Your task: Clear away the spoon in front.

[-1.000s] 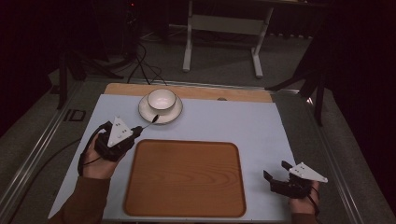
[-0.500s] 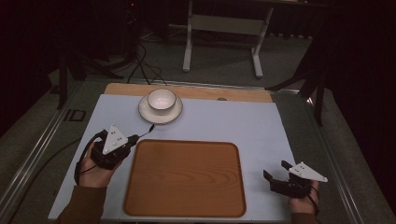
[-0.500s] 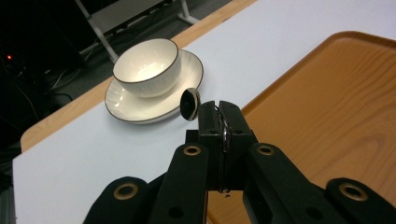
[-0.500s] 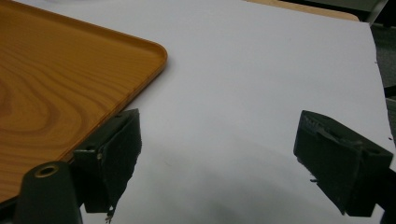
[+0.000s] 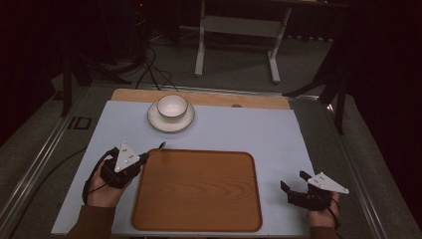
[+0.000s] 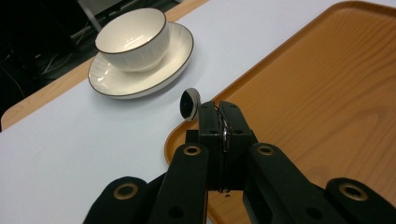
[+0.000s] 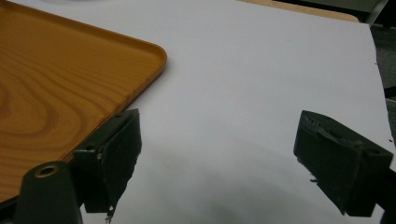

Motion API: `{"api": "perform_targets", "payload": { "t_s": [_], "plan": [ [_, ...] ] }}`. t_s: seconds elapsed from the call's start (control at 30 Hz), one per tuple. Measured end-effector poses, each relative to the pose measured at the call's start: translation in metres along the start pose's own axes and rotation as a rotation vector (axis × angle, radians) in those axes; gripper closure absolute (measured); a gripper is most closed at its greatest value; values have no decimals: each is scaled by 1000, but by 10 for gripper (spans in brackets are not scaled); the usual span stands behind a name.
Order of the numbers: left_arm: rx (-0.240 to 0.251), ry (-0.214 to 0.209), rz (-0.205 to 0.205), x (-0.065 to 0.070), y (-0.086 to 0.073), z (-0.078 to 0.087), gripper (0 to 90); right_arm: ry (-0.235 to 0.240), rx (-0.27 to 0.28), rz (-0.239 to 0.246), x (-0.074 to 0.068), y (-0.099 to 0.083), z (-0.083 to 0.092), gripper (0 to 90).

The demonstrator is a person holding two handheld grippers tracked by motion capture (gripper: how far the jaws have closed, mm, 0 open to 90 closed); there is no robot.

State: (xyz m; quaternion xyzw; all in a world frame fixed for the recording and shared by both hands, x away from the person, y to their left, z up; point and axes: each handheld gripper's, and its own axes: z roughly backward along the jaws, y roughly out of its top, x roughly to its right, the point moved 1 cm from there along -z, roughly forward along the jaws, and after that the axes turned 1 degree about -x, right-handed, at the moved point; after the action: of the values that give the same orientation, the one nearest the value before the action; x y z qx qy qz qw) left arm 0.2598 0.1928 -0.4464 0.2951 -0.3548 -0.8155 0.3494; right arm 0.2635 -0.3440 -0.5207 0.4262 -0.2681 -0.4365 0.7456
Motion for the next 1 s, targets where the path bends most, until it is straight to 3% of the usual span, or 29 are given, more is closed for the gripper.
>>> {"api": "perform_targets", "payload": {
  "t_s": [1.0],
  "plan": [
    [-36, 3, 17, 10, -23, 3, 885, 11, 5, 6, 0, 4, -7, 149]
  ]
}}
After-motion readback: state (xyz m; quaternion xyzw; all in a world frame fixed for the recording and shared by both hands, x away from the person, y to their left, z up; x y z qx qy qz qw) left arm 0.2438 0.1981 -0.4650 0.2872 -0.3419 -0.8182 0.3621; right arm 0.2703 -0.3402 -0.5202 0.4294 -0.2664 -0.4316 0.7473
